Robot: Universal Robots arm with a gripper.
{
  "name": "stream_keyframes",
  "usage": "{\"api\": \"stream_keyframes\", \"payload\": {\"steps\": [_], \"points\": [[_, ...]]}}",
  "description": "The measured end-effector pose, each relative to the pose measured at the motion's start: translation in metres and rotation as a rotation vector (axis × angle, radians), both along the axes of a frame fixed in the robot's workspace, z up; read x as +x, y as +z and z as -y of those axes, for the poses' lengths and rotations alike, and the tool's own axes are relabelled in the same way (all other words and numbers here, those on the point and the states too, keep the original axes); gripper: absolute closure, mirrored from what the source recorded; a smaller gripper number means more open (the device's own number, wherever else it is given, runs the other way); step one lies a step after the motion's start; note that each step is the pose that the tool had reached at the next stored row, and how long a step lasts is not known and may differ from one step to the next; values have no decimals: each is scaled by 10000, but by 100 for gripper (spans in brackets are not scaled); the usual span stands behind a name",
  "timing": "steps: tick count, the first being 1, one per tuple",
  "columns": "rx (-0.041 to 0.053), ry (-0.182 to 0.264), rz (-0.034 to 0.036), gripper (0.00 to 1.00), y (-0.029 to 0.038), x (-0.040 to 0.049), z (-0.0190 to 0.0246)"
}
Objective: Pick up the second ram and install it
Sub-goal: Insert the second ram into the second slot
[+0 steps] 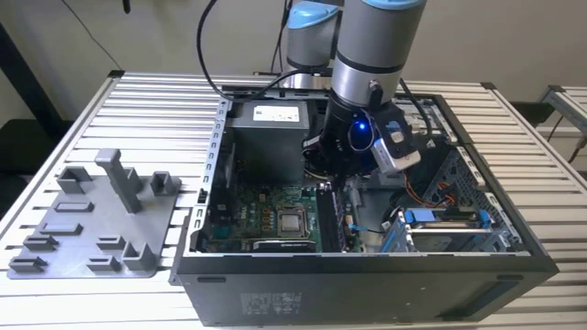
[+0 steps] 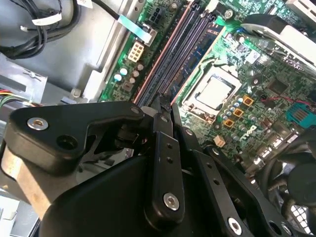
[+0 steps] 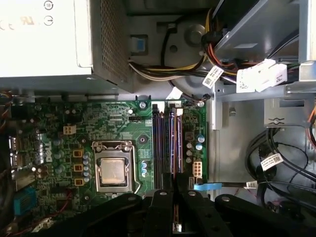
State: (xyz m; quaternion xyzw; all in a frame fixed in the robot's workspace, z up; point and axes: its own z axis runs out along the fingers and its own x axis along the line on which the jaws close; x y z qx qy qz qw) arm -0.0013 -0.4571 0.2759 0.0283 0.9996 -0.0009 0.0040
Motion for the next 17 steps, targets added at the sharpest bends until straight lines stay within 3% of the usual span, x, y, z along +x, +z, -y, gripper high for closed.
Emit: {"api": "stream_keyframes", "payload": {"steps": [10,17], "points": [[2,0,-1,86,-54,-2,0],[2,-2,-8,86,-182,-20,0]]}}
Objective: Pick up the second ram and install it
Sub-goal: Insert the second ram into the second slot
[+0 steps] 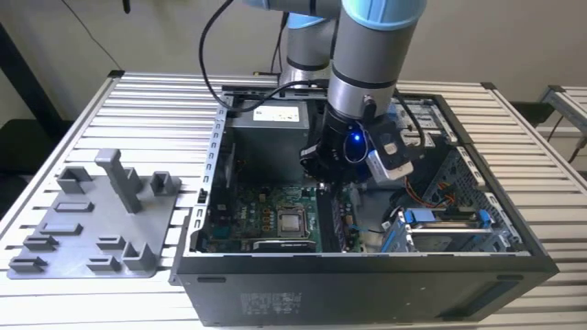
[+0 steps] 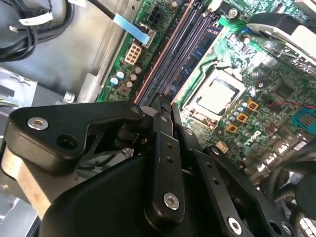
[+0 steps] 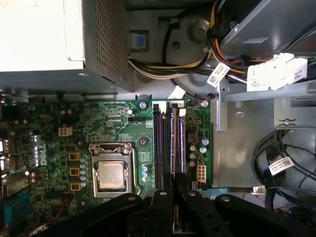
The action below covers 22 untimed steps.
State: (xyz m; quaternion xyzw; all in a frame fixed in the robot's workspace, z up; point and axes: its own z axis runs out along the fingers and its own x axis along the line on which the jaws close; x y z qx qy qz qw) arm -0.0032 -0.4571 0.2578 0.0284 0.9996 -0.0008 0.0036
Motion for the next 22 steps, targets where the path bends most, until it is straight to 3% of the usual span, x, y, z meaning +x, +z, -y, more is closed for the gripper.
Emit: {"api": "stream_keyframes", "payload": {"steps": [9,16,22], "points": [[-1,0,-7,86,-139,-39,7],[-2,0,-93,86,-236,-65,44],[-1,0,-101,86,-309,-66,58]]}}
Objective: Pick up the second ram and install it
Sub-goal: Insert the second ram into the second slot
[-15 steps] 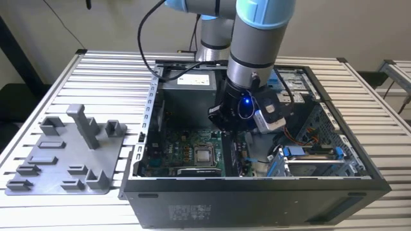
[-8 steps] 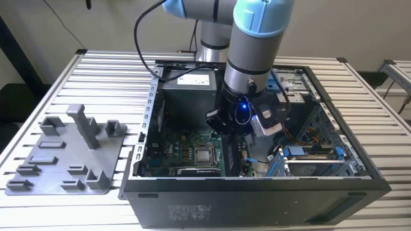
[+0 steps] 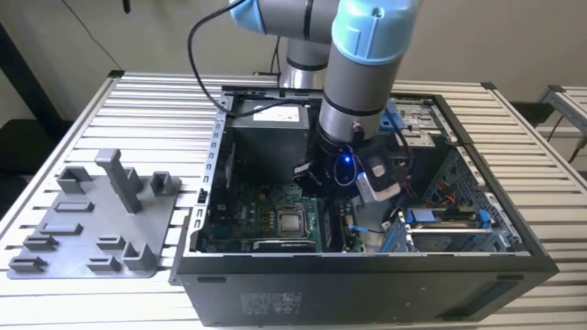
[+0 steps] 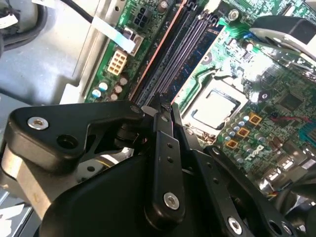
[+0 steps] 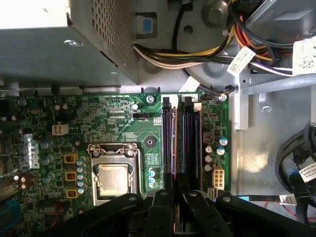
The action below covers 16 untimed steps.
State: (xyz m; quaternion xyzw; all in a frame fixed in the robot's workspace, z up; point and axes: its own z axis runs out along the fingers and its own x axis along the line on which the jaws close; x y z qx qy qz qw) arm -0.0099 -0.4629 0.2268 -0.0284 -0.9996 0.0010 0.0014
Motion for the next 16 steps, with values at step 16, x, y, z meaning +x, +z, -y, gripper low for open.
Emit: {"api": "stream_keyframes", "payload": {"steps": [16], "points": [[-1,-7,0,86,-31,2,32]]}}
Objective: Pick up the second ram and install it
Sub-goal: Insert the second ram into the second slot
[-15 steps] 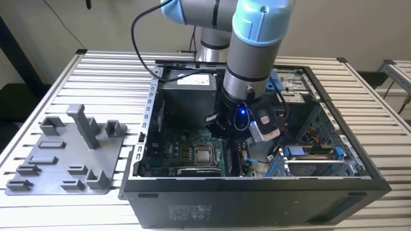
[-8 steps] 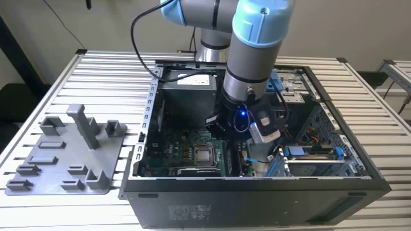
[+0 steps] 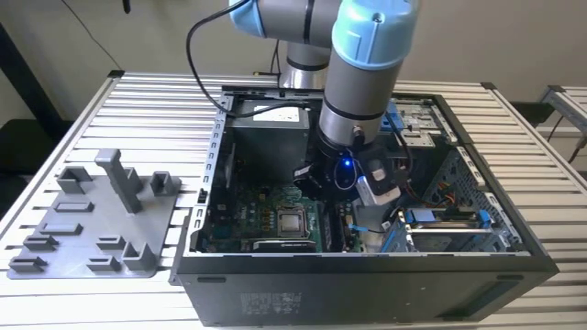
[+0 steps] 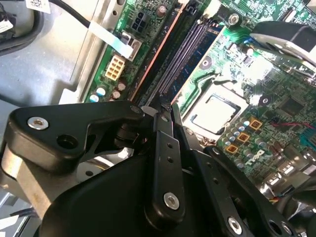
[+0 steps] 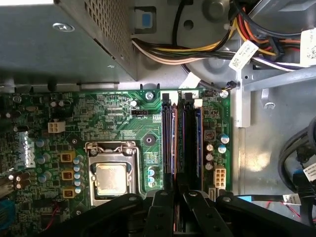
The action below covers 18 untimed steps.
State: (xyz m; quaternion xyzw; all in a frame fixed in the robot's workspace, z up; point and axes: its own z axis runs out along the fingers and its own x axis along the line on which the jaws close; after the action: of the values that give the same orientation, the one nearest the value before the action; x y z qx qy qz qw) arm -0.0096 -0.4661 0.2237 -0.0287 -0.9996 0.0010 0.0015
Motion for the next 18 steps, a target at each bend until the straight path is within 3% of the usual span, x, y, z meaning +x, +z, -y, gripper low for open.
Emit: {"api": "stream_keyframes", "payload": {"steps": [18], "points": [[-1,135,2,86,-7,20,0]]}}
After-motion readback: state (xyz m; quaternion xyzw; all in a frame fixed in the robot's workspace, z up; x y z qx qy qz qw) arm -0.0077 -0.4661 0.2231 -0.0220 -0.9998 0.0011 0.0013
